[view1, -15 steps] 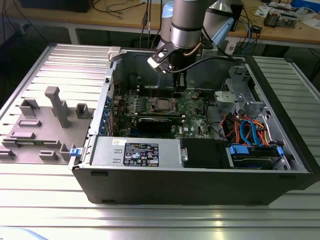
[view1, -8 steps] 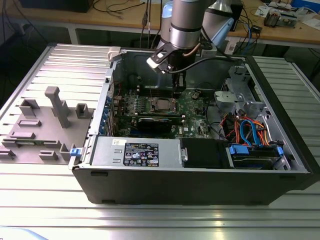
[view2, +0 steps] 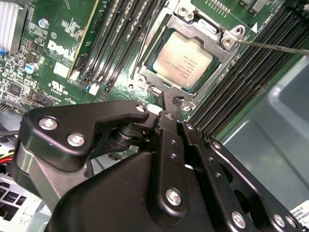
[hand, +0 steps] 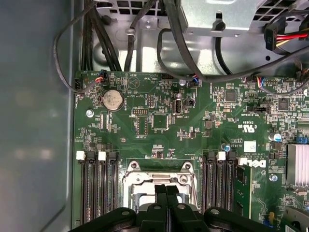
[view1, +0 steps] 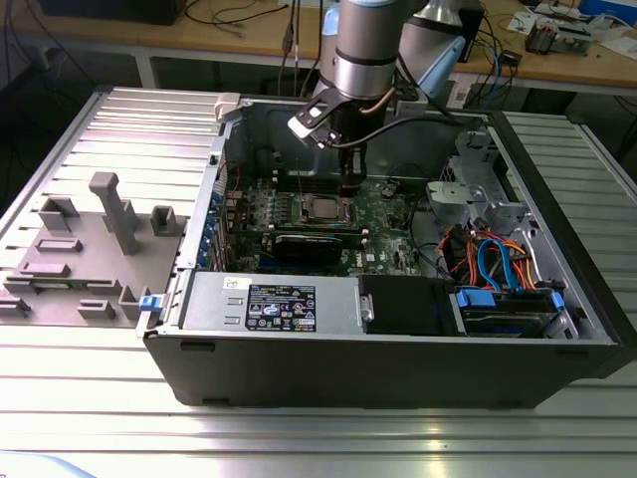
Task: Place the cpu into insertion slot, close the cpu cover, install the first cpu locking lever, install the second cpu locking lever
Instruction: 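Close the cpu cover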
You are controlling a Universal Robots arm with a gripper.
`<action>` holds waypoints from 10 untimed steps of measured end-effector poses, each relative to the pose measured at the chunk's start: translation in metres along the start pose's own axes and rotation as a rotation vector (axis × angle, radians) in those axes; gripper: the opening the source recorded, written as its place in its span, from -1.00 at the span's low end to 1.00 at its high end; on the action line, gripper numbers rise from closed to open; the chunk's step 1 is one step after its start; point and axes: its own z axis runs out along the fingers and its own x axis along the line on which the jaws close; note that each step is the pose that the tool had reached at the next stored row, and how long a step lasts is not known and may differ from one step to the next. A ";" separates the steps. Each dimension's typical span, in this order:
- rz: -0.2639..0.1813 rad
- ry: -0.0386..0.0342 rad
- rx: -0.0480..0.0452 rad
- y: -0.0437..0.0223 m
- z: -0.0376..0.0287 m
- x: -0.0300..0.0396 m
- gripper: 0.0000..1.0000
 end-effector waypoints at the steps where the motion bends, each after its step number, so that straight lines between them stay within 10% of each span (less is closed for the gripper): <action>1: 0.000 0.0001 0.0000 -0.0007 0.0007 -0.0002 -0.79; 10: 0.000 0.0003 0.0000 -0.0209 0.0098 -0.0022 -0.79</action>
